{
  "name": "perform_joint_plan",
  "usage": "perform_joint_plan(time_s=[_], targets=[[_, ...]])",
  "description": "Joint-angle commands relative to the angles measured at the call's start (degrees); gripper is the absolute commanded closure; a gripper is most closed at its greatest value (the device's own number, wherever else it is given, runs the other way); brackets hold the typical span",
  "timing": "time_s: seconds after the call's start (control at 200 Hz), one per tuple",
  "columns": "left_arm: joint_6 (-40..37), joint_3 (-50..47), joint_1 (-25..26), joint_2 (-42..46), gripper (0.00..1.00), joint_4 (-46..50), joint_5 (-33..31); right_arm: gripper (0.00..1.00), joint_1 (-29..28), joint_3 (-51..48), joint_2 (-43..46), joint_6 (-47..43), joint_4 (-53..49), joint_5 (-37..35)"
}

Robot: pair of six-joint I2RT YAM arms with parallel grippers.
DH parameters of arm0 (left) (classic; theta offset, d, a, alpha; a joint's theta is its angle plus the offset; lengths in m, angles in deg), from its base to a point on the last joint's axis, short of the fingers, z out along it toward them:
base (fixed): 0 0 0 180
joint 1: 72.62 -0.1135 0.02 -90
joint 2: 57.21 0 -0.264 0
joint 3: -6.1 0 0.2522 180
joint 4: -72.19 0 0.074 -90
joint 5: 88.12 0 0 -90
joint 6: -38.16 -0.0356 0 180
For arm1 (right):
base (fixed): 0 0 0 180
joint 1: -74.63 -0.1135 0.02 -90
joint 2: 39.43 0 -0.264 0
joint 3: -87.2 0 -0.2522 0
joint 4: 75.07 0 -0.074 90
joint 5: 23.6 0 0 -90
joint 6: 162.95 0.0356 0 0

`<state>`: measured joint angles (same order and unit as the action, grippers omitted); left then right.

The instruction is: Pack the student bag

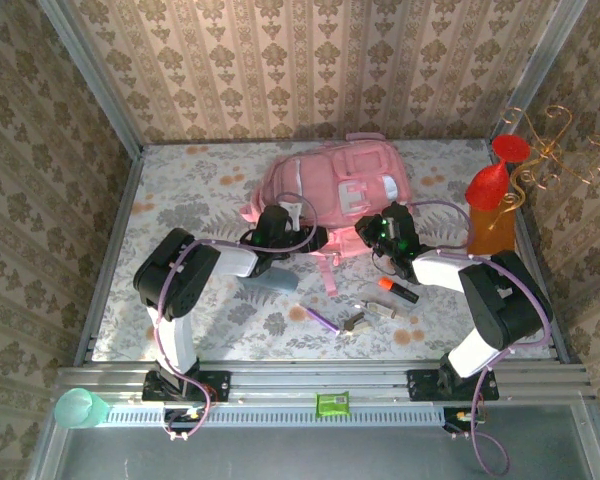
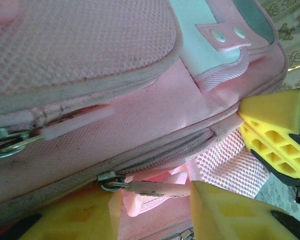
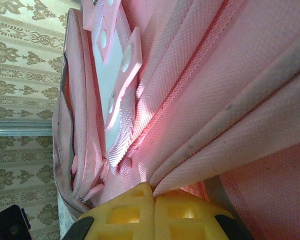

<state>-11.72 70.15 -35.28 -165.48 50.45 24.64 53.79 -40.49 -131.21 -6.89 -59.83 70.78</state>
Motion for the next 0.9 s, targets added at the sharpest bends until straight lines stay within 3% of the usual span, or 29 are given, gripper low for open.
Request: perform_joint_plan(time_s=[0.0,0.14,0.4,0.9], targets=[[0.8,2.5,-0.8,-0.4,0.61,2.4,-0.6,1.00,-0.6,1.2,-0.8,0.0,2.9,1.4],[1.4,2.7,-0.8,-0.3,0.62,3.2,-1.0,1.00,-0.5,1.0,-0.6,-0.1,3.0,1.3],[4.8,0.3,-0.9,0.6,0.50,1.7,0.2,1.00,-0.4,0.4,-0.8,0.1,3.6,1.2],[0.4,4.3,0.2,-3.6,0.57,7.4,-1.9,1.00,-0.4,0.5,-1.4,0.4,4.1,1.3]])
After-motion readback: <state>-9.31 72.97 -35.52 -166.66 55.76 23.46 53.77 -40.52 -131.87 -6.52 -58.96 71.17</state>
